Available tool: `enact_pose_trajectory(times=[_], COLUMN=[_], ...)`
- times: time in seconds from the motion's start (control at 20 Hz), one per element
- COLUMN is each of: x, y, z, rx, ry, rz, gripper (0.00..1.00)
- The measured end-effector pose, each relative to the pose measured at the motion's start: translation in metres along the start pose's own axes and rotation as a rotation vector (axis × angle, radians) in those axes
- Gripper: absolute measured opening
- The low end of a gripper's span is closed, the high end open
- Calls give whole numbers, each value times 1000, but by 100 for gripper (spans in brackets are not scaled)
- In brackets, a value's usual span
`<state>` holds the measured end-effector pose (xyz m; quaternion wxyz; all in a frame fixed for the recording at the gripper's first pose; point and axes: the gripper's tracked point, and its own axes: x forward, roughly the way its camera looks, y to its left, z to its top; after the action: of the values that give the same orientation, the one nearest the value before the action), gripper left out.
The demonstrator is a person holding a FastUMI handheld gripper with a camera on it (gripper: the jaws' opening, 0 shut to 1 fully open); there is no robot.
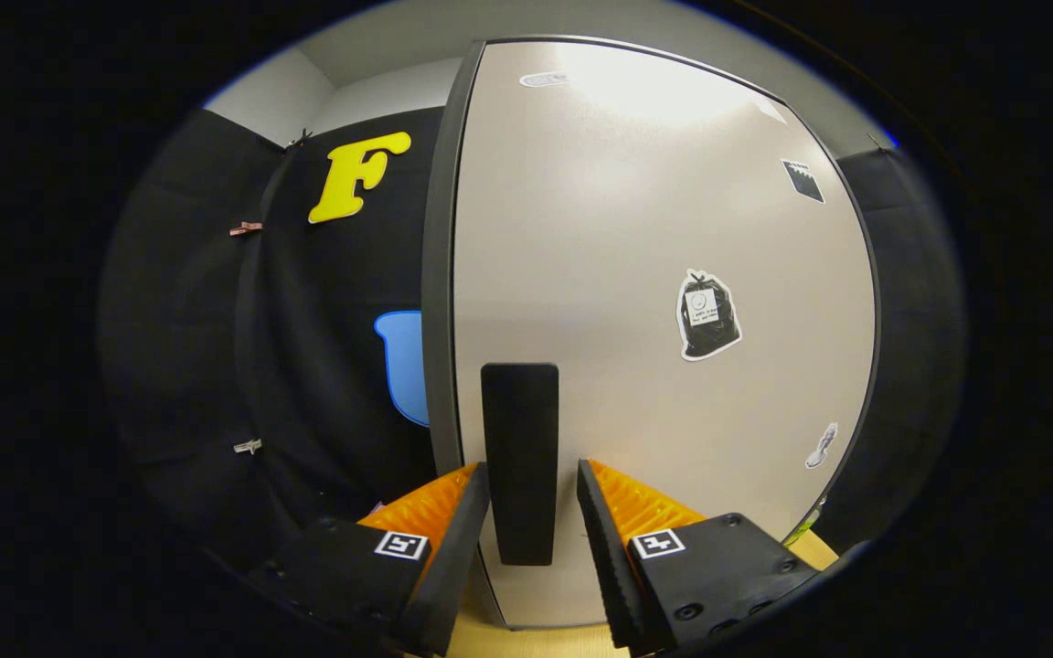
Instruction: Open the shoe cabinet door, grab the shoes and put them into the shoe cabinet, then close the shoe cabinet door.
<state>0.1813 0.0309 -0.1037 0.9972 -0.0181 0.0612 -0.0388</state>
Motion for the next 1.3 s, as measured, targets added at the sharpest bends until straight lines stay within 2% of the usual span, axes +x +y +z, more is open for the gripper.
enact_pose_trajectory(times=[0.1, 0.35, 0.4, 0.75, 1.3], x=[-3, -3, -3, -23, -116], y=[3, 2, 2, 3, -26], z=[4, 2, 1, 1, 0], rx=[-3, 5, 3, 11, 4], ry=[-14, -7, -2, 4, 0], rz=[-4, 2, 7, 37, 60], gripper=[41, 38, 28, 28, 28])
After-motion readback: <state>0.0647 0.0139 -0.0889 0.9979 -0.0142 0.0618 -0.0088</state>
